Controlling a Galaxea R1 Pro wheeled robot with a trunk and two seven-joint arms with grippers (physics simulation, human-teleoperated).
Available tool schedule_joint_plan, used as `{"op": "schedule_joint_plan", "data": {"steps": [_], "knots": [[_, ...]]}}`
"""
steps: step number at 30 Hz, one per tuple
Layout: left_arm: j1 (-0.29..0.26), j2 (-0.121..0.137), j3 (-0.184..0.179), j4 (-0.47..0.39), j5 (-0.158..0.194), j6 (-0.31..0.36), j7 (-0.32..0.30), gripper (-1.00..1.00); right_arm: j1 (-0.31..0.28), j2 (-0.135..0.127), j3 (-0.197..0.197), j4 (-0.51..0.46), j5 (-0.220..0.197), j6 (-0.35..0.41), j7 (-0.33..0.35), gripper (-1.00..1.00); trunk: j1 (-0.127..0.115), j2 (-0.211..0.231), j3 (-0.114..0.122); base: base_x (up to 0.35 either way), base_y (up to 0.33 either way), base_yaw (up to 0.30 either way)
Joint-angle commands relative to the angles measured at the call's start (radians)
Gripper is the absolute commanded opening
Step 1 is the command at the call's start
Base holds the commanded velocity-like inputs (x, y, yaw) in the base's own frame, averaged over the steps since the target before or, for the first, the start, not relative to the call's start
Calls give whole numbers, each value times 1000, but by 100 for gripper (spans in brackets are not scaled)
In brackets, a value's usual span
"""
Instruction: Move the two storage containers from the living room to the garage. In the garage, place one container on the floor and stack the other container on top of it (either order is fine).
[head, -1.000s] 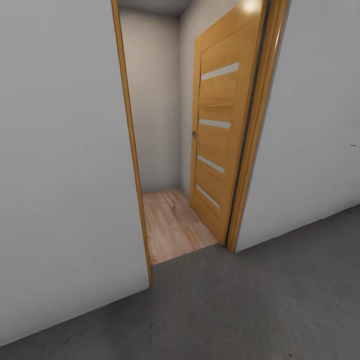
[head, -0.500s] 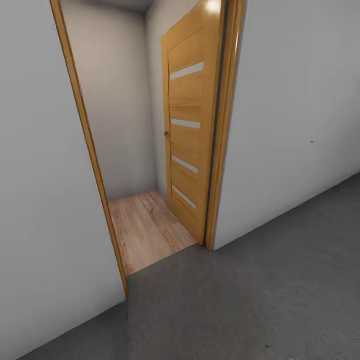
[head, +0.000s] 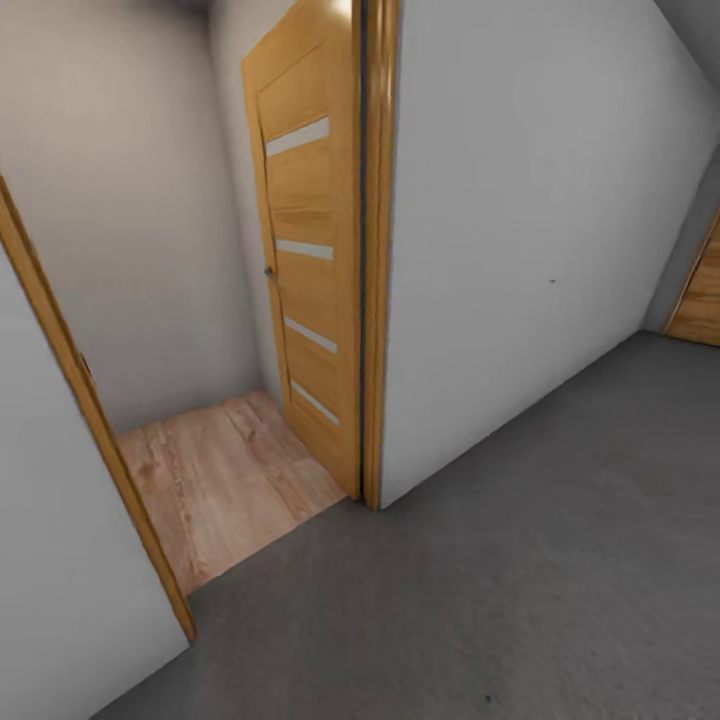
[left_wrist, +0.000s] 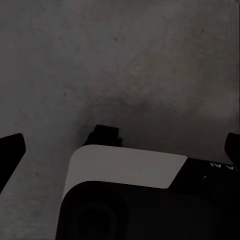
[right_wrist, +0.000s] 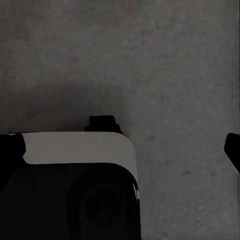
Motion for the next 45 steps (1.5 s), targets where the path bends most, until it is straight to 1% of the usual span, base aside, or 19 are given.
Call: {"op": "schedule_joint_plan", "data": {"steps": [1,7,14,31,45], "knots": [[0,0,6,1,6,-4,1,100,-1,1,8,3,-9,-5,0,100,0,0,-1,240,-150,-287],[0,0,6,1,6,-4,1,100,-1,2,9,3,-8,-5,0,100,0,0,-1,245,-147,-259],[0,3,6,1,6,-4,1,100,-1,1,9,3,-1,-5,0,100,0,0,-1,314,-12,-8],[0,3,6,1,6,-4,1,100,-1,1,9,3,1,-4,0,100,0,0,-1,321,0,0],[0,4,6,1,6,-4,1,100,-1,1,9,3,-5,-5,0,100,0,0,-1,321,0,0]]}}
